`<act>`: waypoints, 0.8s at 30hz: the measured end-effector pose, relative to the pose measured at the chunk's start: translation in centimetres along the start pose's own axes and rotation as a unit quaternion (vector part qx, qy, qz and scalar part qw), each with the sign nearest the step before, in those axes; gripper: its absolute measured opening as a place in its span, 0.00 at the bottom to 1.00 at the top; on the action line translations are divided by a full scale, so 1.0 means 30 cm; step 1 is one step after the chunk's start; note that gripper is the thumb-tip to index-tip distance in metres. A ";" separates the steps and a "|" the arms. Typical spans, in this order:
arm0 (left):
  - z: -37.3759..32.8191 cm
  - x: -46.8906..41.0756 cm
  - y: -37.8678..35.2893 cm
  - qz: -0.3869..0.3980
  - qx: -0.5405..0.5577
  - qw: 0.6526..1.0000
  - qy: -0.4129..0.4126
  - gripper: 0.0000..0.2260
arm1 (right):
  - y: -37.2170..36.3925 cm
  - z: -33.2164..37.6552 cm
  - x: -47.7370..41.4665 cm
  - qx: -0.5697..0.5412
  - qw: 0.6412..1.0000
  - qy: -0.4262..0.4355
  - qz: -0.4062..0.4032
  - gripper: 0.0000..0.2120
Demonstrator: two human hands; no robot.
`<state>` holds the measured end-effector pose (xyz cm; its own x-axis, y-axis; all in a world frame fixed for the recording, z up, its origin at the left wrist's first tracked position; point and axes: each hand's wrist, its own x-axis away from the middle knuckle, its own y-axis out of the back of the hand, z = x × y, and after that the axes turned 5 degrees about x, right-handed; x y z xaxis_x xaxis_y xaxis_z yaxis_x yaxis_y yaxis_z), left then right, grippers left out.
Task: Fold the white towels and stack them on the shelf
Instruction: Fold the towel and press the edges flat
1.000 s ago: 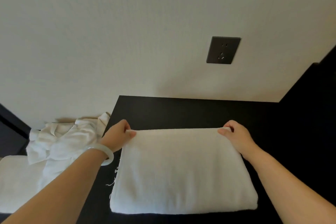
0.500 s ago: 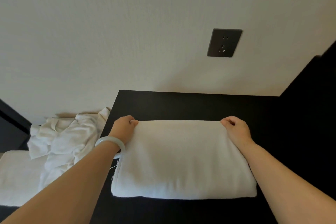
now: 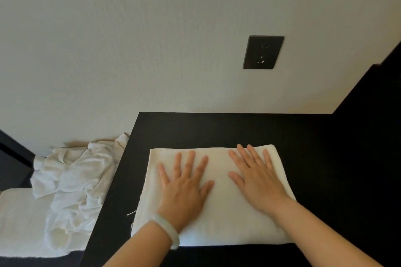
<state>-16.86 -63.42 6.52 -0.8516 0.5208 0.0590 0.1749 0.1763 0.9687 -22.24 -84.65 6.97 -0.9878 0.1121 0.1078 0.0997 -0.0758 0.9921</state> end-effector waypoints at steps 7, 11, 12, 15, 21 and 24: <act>0.031 -0.124 0.014 0.027 -0.029 0.999 0.009 0.29 | 0.009 -0.017 -0.113 0.028 0.999 -0.039 0.007 0.33; -0.028 -0.131 0.045 0.040 -0.065 0.997 0.002 0.31 | 0.019 -0.093 -0.069 0.025 0.993 -0.108 -0.048 0.34; -0.065 -0.134 0.050 0.019 -0.068 0.996 -0.048 0.32 | 0.011 -0.120 -0.053 0.005 0.990 -0.134 -0.038 0.33; -0.222 -0.159 0.038 0.023 -0.044 0.968 -0.245 0.29 | 0.027 -0.184 -0.026 -0.177 0.974 -0.131 0.045 0.28; -0.329 -0.226 -0.056 0.070 -0.039 0.976 -0.201 0.28 | 0.119 -0.245 0.112 -0.446 0.836 -0.315 -0.055 0.10; -0.323 -0.239 -0.066 0.064 -0.034 0.978 -0.196 0.28 | 0.095 -0.232 0.272 -0.448 0.827 -0.338 0.022 0.05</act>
<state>-15.88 -75.60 6.51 -0.5671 0.8180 0.0967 0.2234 0.0397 0.9739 -30.84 -90.85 10.23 -0.6622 0.5954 0.4549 -0.2931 -0.7646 0.5740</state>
